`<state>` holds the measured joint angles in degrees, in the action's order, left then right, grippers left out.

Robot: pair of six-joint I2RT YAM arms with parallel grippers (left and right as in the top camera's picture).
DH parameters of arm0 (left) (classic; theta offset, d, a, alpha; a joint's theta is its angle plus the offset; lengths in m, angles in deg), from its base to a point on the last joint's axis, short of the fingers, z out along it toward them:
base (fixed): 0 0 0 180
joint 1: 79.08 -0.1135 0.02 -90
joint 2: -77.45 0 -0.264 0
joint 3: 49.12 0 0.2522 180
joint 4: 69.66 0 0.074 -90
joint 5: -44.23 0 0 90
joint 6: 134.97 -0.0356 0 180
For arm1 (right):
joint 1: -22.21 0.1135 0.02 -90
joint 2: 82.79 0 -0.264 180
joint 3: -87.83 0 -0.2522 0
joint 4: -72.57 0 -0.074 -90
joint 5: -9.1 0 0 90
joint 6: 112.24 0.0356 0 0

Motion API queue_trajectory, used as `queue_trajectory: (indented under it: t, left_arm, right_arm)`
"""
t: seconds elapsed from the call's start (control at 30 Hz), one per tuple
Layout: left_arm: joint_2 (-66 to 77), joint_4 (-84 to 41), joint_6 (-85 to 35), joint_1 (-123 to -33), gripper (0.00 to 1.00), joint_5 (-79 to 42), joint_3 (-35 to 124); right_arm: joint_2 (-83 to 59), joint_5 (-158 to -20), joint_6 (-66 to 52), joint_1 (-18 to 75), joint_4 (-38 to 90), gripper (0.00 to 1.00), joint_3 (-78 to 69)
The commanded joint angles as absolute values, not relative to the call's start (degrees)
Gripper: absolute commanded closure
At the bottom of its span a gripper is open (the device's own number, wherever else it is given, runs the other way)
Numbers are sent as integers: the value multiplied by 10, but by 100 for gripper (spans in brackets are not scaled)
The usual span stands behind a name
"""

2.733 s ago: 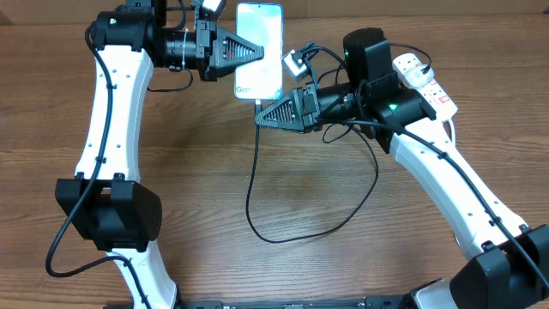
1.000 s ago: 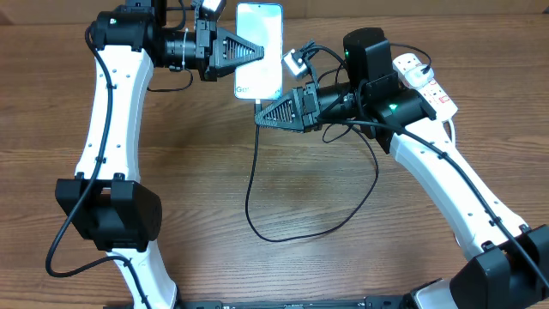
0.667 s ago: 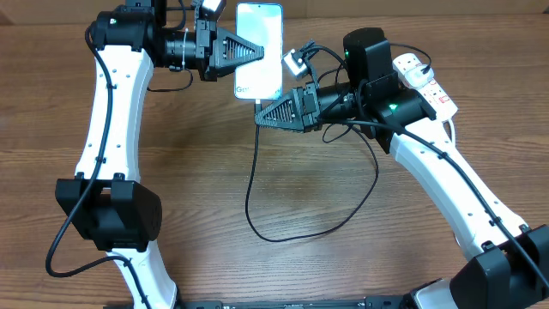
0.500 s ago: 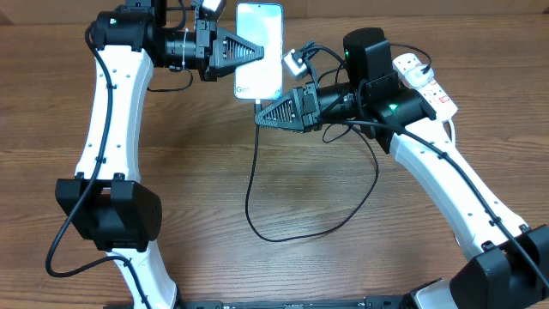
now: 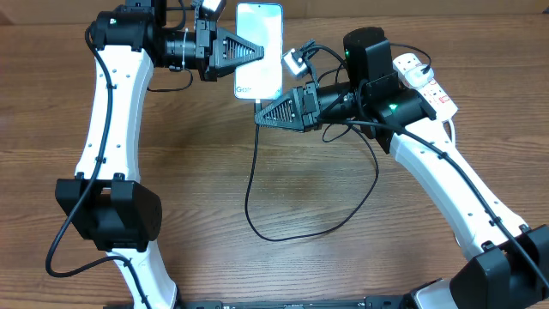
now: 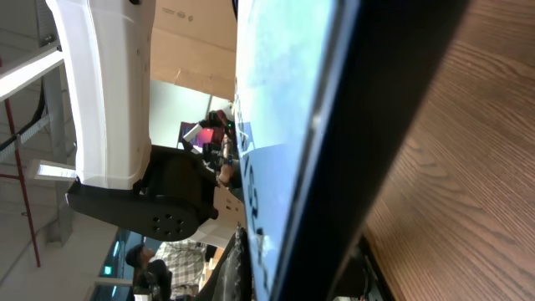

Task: Plug charger to phone and switch on socket
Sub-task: 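Push the USB-C plug into the phone's port with the right gripper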

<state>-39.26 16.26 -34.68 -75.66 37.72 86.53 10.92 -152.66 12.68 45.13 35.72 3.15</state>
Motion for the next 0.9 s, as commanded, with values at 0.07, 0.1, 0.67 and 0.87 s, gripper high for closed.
queue_trajectory:
  t: [0.07,0.1,0.67,0.87]
  left_arm:
    - [-396,161,-362,-749,96,409,866]
    - [-396,161,-362,-749,96,409,866]
    - [-396,167,-363,-749,96,409,866]
    - [-396,210,-412,-745,96,406,866]
  right_arm:
    - [106,-1529,125,453,365,96,42]
    - [106,-1527,125,453,366,96,42]
    - [106,-1510,136,440,382,96,42]
    - [106,-1524,136,422,382,96,42]
